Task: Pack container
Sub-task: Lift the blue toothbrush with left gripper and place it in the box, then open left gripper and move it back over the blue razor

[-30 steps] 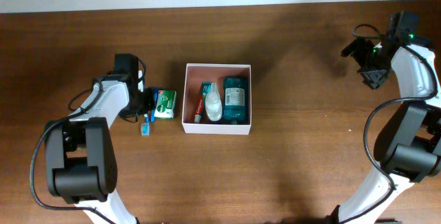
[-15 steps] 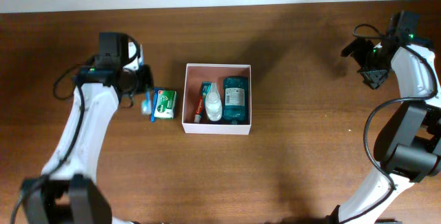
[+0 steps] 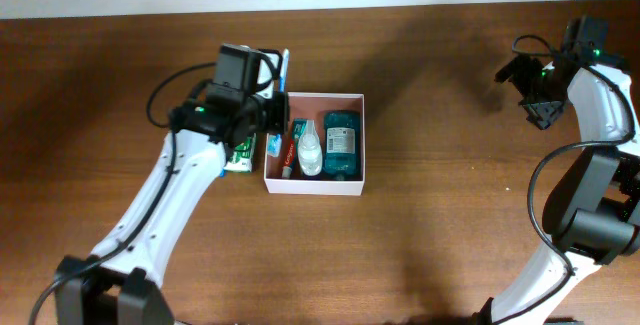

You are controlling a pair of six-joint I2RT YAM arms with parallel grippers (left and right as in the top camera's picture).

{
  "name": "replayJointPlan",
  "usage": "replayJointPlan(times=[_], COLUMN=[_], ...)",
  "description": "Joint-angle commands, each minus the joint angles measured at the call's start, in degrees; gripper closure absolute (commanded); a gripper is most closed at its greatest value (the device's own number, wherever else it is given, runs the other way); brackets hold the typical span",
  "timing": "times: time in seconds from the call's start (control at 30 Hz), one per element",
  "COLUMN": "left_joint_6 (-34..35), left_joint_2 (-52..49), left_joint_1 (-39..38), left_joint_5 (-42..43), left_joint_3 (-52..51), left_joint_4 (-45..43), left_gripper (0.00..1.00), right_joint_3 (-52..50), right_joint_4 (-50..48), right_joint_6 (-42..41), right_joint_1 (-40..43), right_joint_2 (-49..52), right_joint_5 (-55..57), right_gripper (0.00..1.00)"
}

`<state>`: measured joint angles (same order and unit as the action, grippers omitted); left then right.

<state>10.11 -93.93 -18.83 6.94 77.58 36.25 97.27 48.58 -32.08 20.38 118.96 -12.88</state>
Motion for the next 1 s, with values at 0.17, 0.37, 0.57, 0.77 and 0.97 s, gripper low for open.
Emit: replayJointPlan(times=[0.17, 0.37, 0.57, 0.77, 0.97], left_joint_6=[-0.3, -0.3, -0.3, -0.3, -0.3], left_joint_2=[-7.8, -8.2, -8.2, -8.2, -8.2], left_joint_1=[-2.8, -2.8, -2.8, -2.8, -2.8], left_joint_5=[-2.0, -1.8, -1.8, -1.8, -1.8], left_joint_3=[0.3, 0.3, 0.3, 0.3, 0.3], left_joint_4=[-0.3, 0.0, 1.7, 2.4, 2.4], left_gripper=[0.99, 0.98, 0.95, 0.94, 0.39], right_joint_3=[0.2, 0.2, 0.2, 0.2, 0.2], right_joint_4=[0.0, 0.0, 0.0, 0.0, 0.0], right_joint_6=[0.3, 0.3, 0.3, 0.3, 0.3], right_joint_1=[0.3, 0.3, 0.3, 0.3, 0.3], right_joint_2=[-0.1, -0.1, -0.1, -0.1, -0.1], right_joint_5=[0.7, 0.7, 0.7, 0.7, 0.7], right_gripper=[0.01, 0.01, 0.01, 0.01, 0.01])
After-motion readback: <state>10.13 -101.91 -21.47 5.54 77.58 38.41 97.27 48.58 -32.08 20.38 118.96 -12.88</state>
